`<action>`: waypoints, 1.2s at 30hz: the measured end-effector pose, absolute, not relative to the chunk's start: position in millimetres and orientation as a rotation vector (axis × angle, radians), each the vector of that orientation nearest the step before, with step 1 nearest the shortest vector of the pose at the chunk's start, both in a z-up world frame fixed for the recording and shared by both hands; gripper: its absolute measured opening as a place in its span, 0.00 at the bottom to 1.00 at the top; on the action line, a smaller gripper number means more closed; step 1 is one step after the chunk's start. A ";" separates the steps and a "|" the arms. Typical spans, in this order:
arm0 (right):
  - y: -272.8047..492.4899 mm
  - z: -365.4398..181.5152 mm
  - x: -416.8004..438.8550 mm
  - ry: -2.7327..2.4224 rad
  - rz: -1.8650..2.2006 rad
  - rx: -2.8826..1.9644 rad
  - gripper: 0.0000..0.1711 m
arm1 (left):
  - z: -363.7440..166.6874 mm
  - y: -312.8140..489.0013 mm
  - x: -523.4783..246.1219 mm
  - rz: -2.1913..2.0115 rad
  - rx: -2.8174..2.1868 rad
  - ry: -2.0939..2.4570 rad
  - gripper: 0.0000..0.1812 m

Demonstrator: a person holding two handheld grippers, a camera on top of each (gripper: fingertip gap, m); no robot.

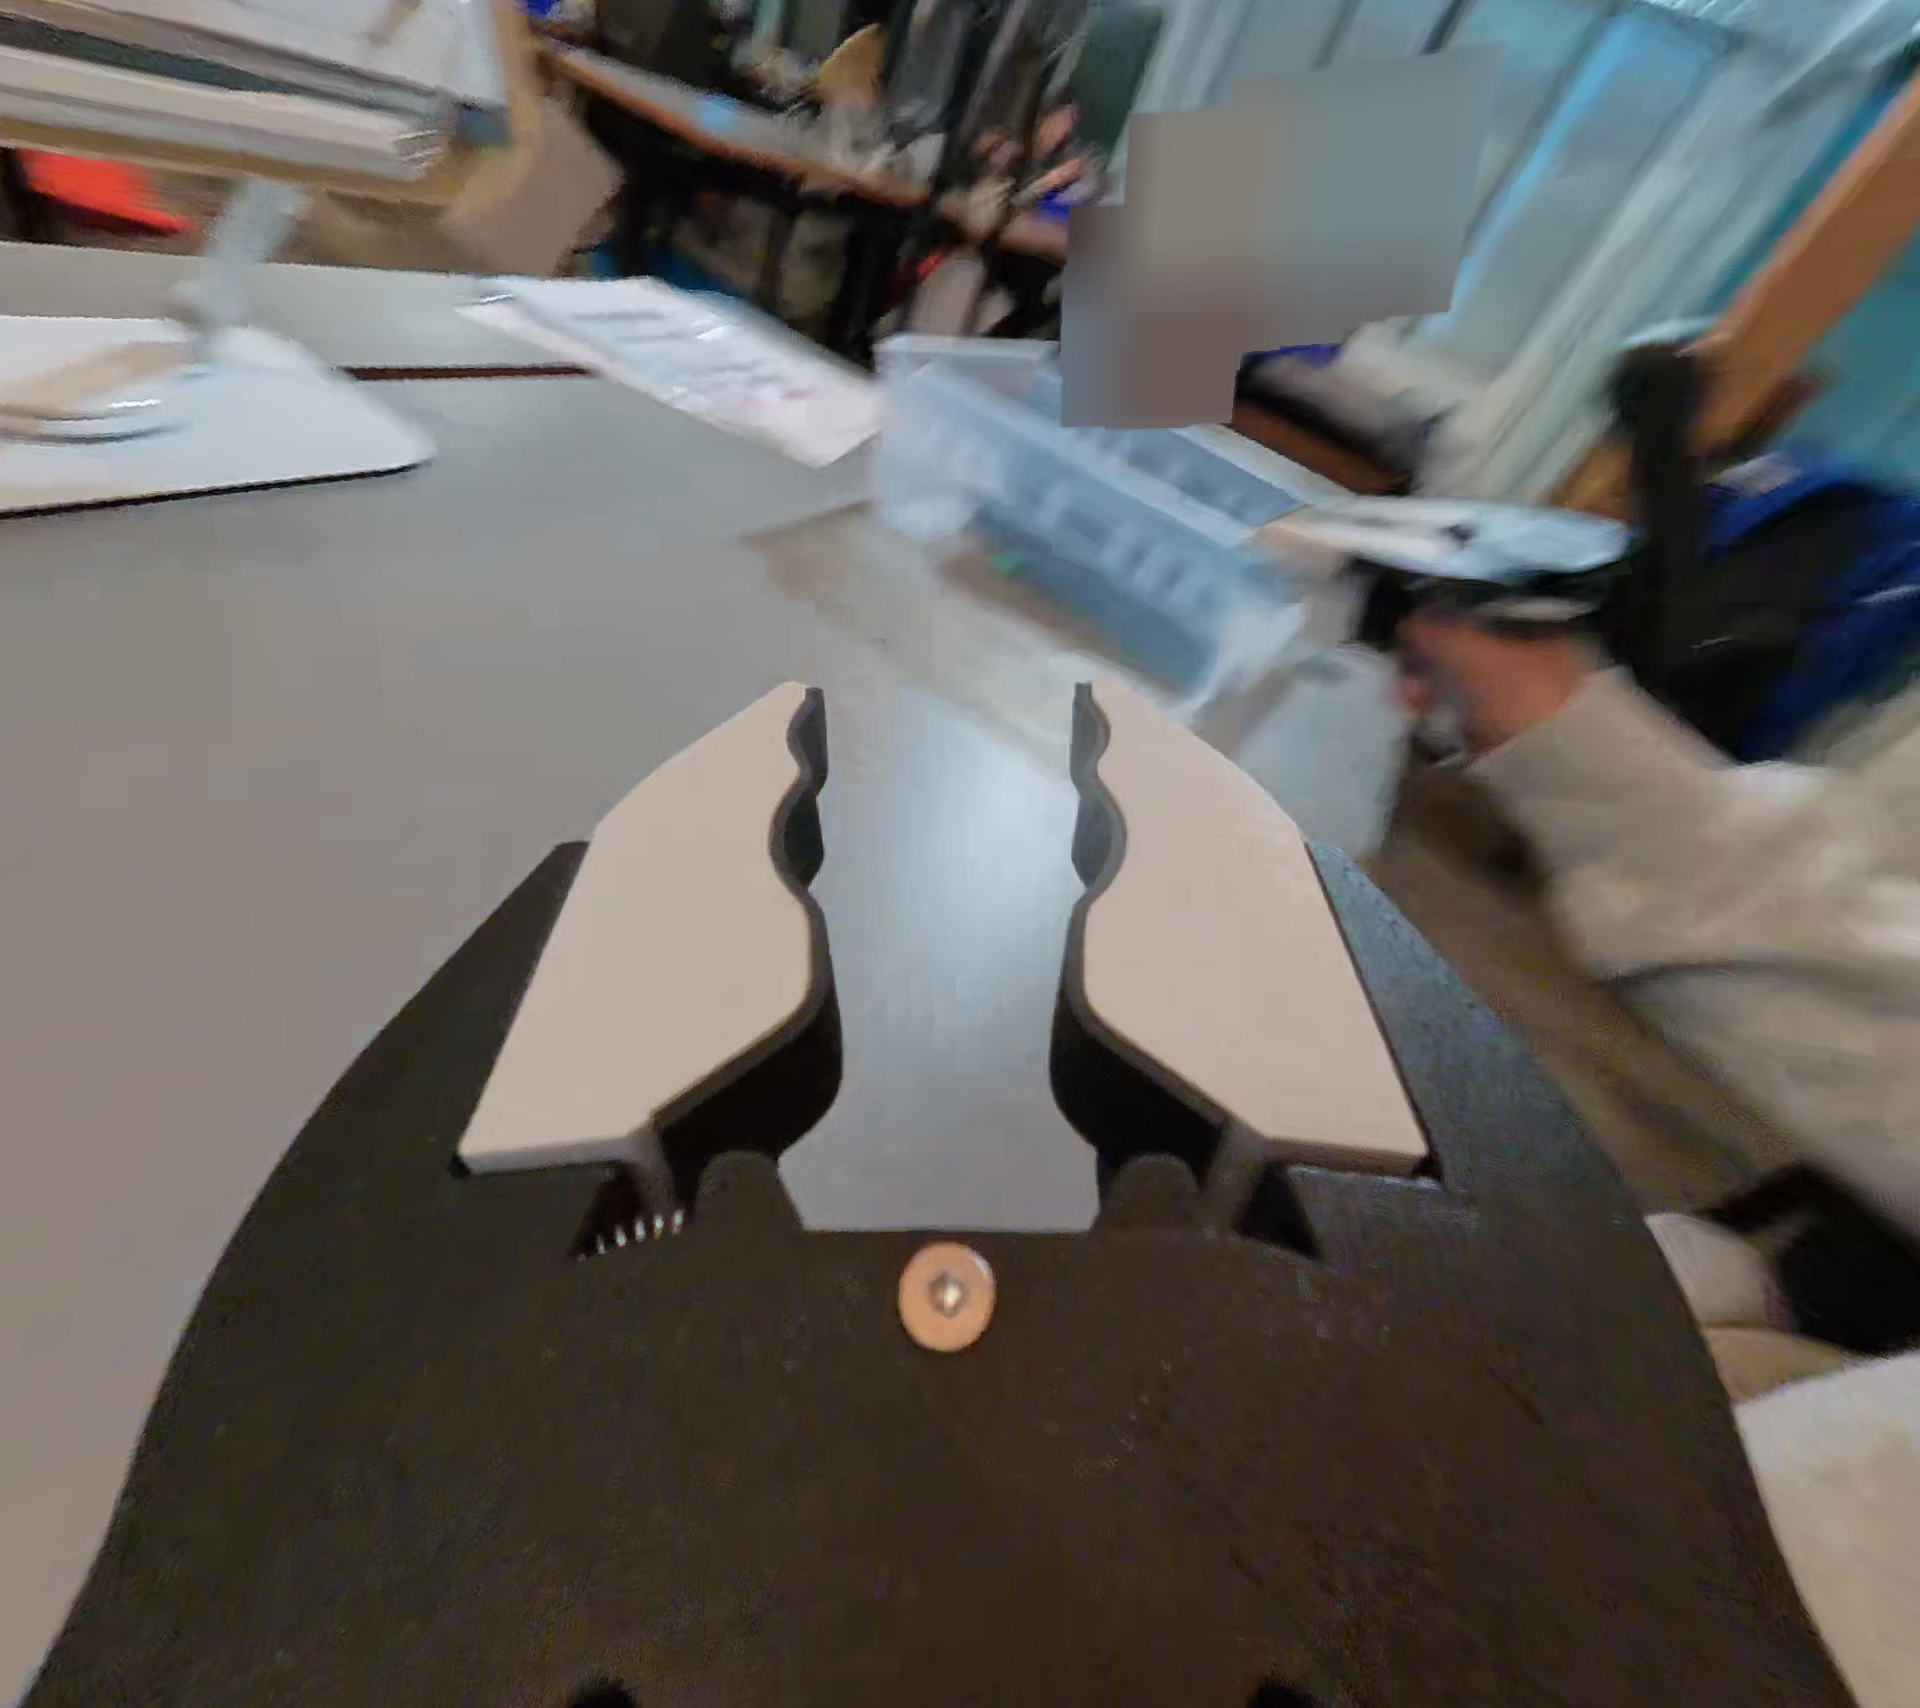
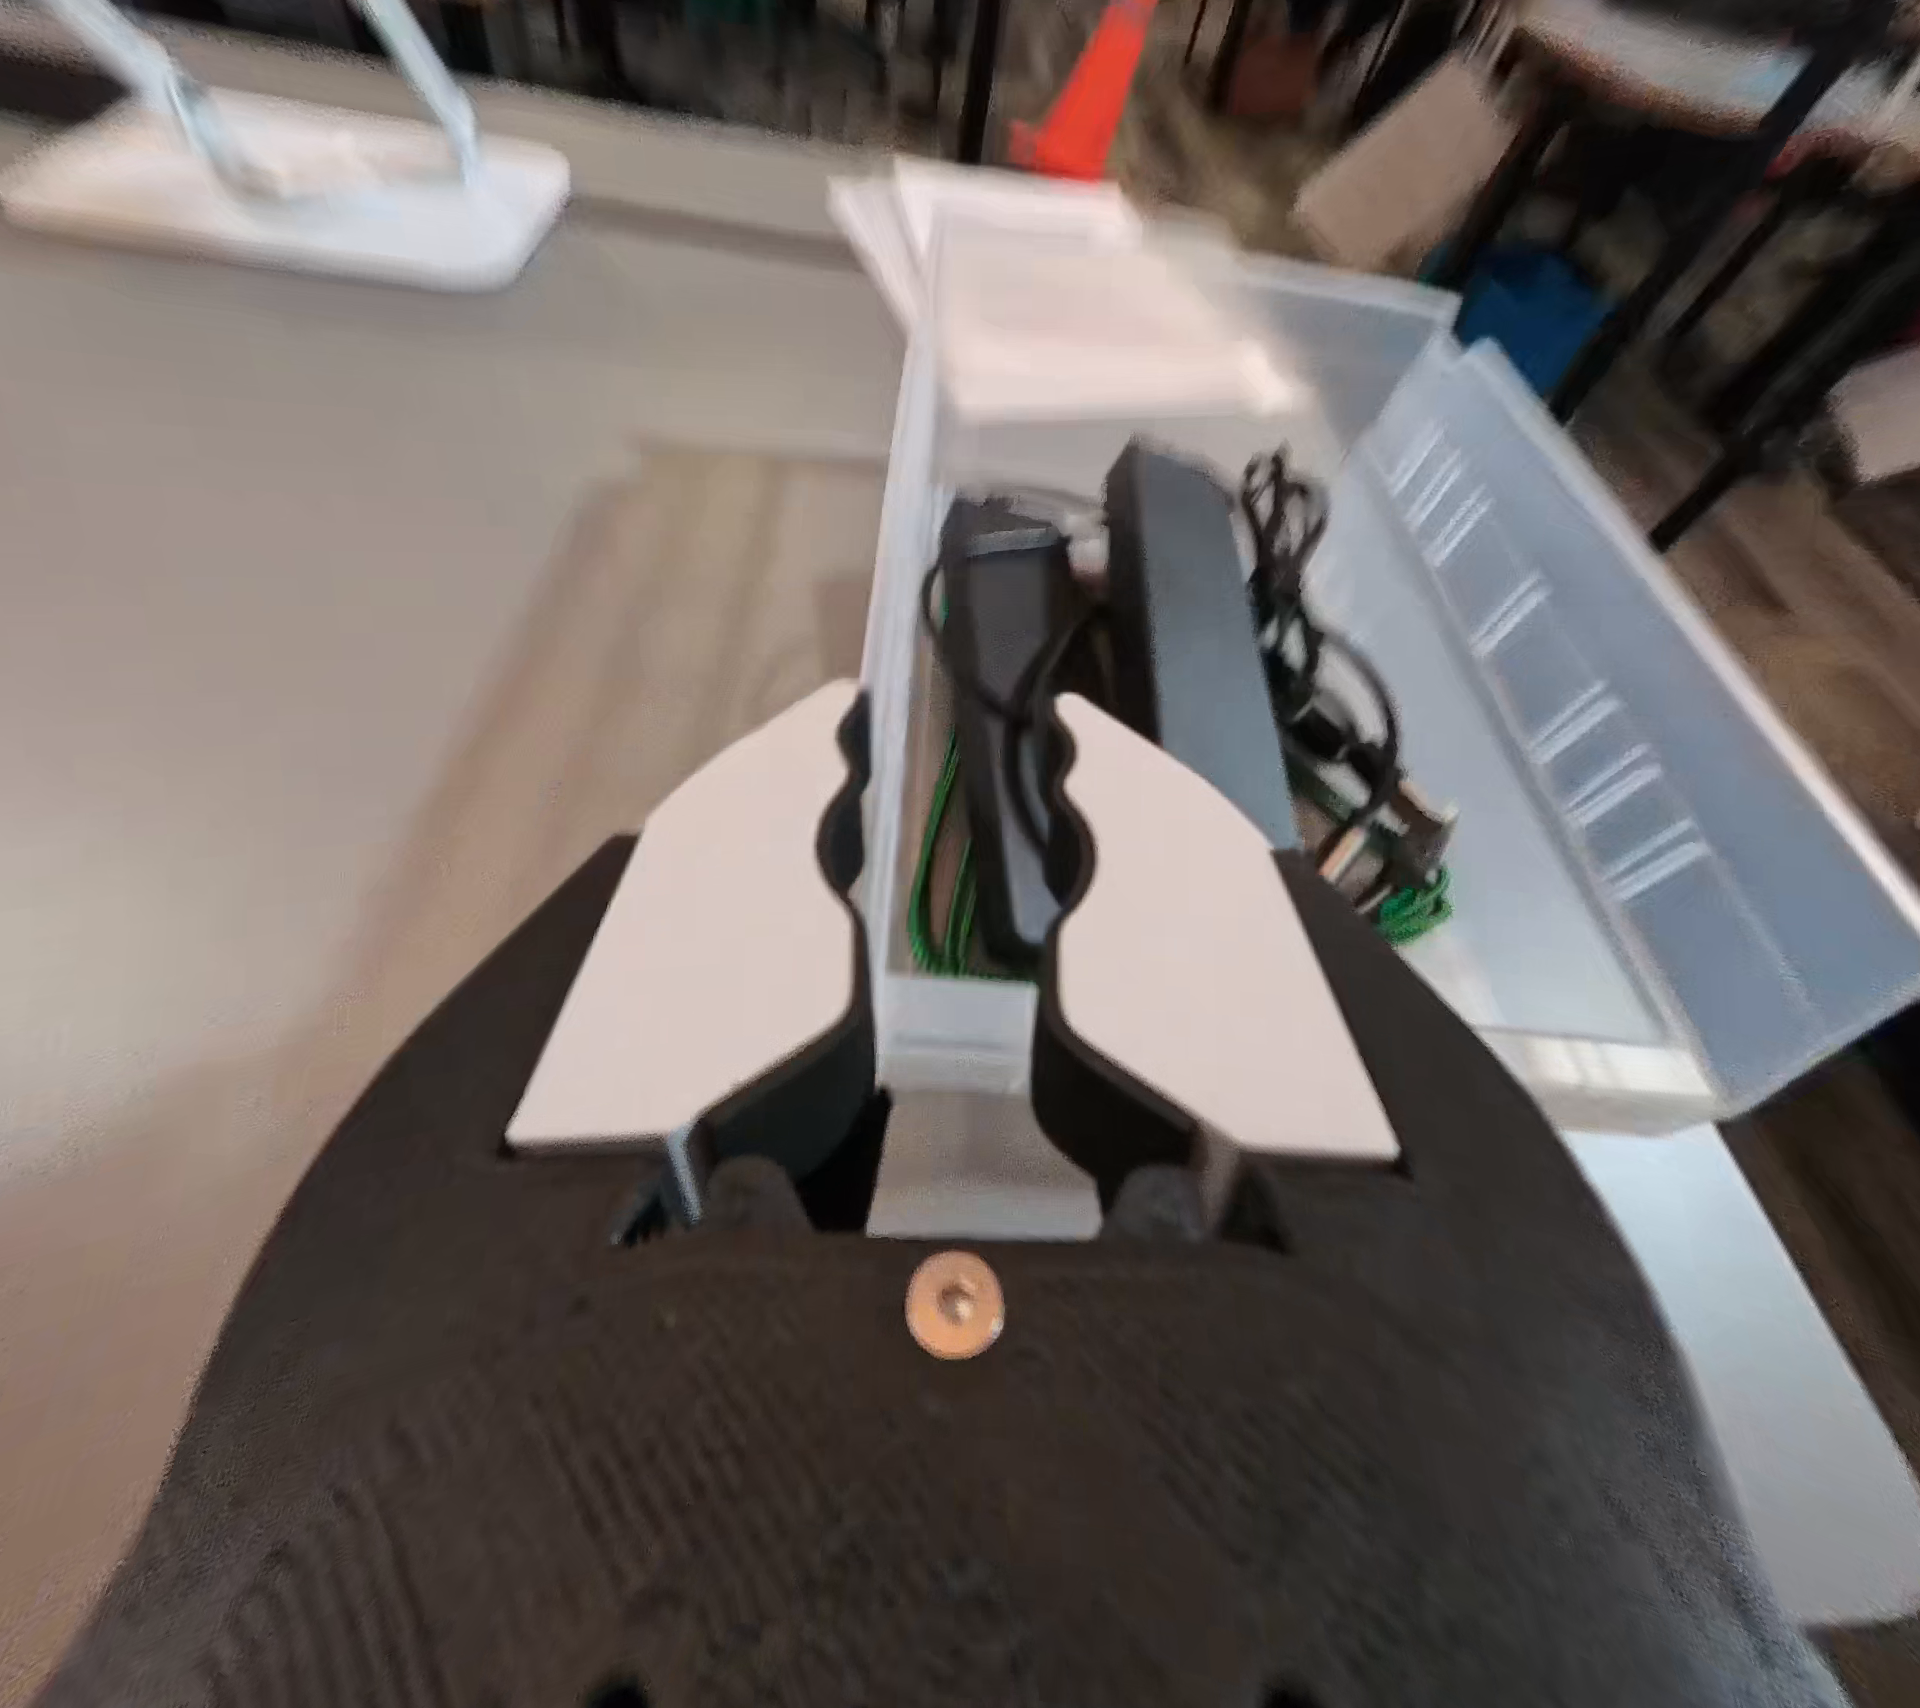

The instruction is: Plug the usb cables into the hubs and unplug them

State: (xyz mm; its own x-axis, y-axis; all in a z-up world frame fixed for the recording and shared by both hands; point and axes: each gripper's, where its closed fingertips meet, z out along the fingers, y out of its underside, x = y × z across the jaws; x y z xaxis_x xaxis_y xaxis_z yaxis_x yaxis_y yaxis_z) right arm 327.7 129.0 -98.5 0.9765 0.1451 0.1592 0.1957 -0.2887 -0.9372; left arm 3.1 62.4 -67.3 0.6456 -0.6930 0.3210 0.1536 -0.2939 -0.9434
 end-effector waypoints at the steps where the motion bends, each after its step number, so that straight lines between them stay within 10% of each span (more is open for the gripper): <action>1: 124.6 -95.3 331.1 -0.236 -0.036 -1.829 0.17 | -77.1 67.0 -15.6 -0.777 -1.702 0.432 0.25; 36: 103.9 -98.0 458.3 0.205 -0.041 -1.800 0.19 | -115.4 99.5 -129.9 -0.670 -1.778 0.112 0.21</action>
State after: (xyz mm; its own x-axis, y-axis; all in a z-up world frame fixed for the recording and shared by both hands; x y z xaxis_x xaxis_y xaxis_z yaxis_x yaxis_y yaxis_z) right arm 458.3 103.9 -98.0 0.9835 -0.1614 -0.0822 -0.1175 -0.2234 -0.9676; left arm -129.9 99.5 -115.4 0.8308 -0.4060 0.3807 0.2597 -0.3222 -0.9103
